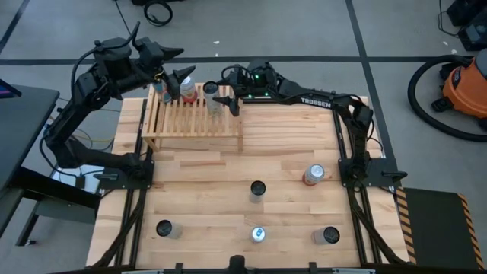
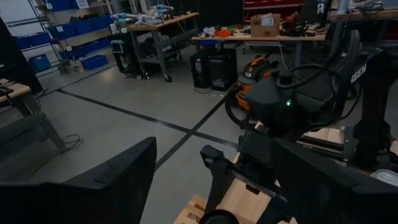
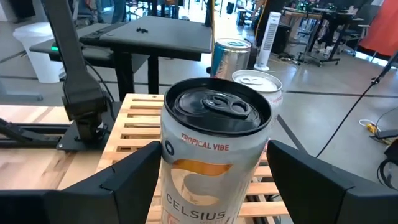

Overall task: Place canned beverage on shelf
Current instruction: Put the top white and yellow soda can on the shelf aligned with the pink and white soda can

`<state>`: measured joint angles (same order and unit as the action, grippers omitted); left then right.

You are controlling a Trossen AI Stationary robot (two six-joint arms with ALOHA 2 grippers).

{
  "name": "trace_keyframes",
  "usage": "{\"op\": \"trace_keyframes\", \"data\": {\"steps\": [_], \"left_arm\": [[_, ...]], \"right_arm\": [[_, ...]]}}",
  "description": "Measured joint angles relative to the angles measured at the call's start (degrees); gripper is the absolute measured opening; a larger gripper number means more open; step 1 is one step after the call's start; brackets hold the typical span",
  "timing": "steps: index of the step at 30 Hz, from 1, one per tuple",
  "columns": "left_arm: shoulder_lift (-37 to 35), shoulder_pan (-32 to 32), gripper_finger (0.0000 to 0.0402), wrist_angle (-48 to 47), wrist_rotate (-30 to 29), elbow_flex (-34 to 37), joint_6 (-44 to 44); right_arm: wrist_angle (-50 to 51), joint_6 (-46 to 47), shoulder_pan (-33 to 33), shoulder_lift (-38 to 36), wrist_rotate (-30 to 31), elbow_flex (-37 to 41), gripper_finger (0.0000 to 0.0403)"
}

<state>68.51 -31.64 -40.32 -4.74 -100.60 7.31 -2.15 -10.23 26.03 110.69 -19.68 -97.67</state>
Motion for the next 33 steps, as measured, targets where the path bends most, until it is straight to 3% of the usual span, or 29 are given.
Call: {"op": "trace_keyframes", "data": {"steps": [18,33], "left_arm": [[0.00,0.00,0.0315,-0.77,0.03,0.00,-0.15],[0.00,0.00,0.0315,-1.63,0.03,0.00,-0.12]], "right_arm": [[-5.39,3.19,-0.93,2.75,2.45,-0.02,0.0302],[-6.86,2.72,-2.85,2.75,11.56,0.07,0.0288]]}}
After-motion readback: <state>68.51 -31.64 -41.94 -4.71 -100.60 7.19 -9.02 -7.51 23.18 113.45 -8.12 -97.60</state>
